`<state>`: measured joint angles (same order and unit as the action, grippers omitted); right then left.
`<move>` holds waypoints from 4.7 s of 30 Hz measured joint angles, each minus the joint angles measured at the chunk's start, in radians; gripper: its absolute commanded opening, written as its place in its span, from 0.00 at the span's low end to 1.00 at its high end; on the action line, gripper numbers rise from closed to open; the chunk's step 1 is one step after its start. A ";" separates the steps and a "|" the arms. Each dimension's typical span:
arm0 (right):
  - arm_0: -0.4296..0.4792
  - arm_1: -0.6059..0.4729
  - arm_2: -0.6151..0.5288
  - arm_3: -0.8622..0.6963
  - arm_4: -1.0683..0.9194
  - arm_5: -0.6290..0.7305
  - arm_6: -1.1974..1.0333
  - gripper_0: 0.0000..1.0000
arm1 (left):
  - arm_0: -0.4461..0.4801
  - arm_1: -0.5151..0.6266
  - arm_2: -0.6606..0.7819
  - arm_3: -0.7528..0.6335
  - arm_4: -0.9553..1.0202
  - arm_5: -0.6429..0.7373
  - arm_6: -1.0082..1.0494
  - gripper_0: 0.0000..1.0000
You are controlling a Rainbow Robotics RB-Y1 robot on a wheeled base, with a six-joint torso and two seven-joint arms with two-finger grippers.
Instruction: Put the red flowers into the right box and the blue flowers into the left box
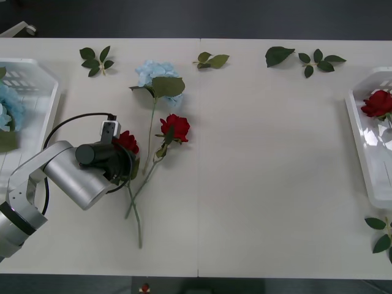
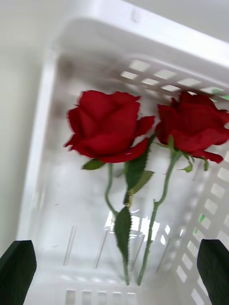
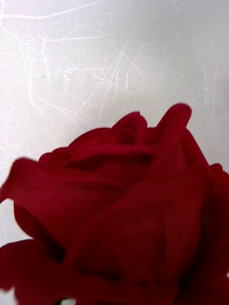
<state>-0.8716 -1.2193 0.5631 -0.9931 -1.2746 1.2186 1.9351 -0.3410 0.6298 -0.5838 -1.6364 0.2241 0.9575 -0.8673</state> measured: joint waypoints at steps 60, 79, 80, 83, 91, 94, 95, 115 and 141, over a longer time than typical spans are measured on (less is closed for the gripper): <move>0.625 0.234 -0.068 -0.811 -1.226 -0.466 0.709 0.99 | 0.049 -0.107 0.511 0.029 1.936 -0.018 -1.607 0.00; 0.666 0.548 -0.066 -0.812 -0.930 -0.519 0.709 0.99 | 0.006 -0.317 0.433 0.029 1.960 -0.120 -1.650 0.00; 0.667 0.558 -0.066 -0.811 -0.912 -0.526 0.709 0.98 | 0.006 -0.321 0.427 0.029 1.960 -0.131 -1.650 0.00; 0.671 0.589 -0.066 -0.802 -0.876 -0.532 0.708 0.98 | 0.006 -0.331 0.397 0.029 1.960 -0.159 -1.650 0.00; 0.674 0.680 -0.066 -0.753 -0.796 -0.534 0.696 0.18 | 0.006 -0.356 0.345 0.029 1.959 -0.211 -1.650 0.00; 0.674 0.692 -0.066 -0.753 -0.771 -0.544 0.692 0.00 | 0.006 -0.356 0.345 0.029 1.944 -0.211 -1.650 0.00; 0.674 0.692 -0.066 -0.753 -0.770 -0.548 0.691 0.00 | 0.006 -0.356 0.345 0.029 1.941 -0.211 -1.650 0.00; 0.674 0.692 -0.066 -0.753 -0.770 -0.548 0.675 0.00 | 0.006 -0.228 0.345 0.029 2.002 -0.200 -1.650 1.00; 0.582 -0.077 -0.064 -0.752 -1.005 -0.622 0.653 0.00 | -0.173 0.268 0.540 0.419 1.592 0.261 -1.401 1.00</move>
<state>-0.2894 -1.2964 0.4988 -1.7455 -2.2795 0.5967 2.5878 -0.5141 0.8978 -0.0443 -1.2171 1.8166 1.2185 -2.2683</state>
